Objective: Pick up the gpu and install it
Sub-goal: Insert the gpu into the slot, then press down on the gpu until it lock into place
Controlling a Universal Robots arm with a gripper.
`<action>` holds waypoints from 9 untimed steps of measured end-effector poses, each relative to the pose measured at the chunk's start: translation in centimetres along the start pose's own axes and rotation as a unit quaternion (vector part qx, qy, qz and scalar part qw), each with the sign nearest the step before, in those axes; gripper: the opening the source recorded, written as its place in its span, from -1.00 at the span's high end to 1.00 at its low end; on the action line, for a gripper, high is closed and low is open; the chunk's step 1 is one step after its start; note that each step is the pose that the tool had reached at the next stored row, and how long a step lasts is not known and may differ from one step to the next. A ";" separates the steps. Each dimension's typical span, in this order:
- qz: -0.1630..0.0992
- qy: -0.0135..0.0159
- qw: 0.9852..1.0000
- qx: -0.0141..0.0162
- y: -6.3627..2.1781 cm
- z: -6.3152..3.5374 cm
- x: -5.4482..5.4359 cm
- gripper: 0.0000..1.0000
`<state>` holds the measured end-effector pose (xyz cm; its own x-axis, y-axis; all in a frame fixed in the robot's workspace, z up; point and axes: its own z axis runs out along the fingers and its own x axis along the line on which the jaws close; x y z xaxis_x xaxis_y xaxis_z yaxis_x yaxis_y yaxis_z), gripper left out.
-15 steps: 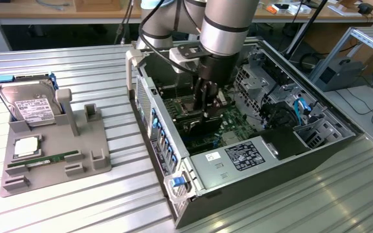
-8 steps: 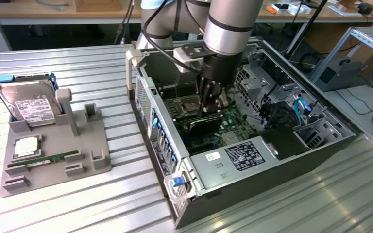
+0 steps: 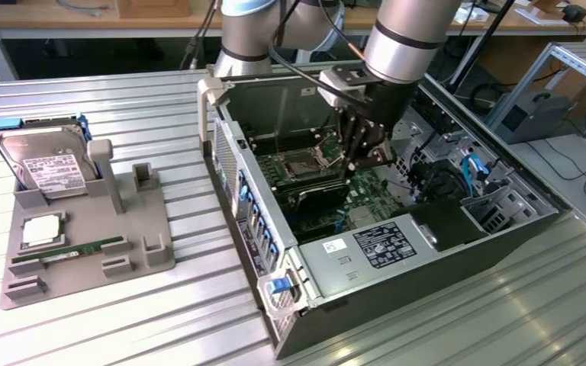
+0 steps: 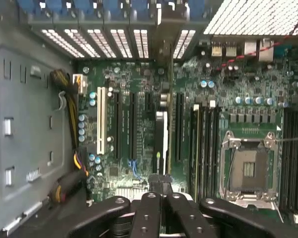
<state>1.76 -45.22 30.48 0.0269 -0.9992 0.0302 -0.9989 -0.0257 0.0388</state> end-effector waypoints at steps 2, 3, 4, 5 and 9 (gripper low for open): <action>-0.001 0.000 1.000 -0.002 -0.47 -0.02 0.0 0.79; -0.001 0.000 1.000 -0.002 -0.47 -0.01 0.0 0.79; -0.001 0.000 1.000 -0.002 -0.47 -0.02 0.0 0.79; -0.001 0.000 1.000 -0.002 -0.47 -0.01 0.0 0.79; -0.001 0.000 1.000 -0.002 -0.47 -0.01 0.0 0.79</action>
<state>2.23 -45.22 30.48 0.0287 -0.9991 0.0301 -0.9987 -0.0274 0.0421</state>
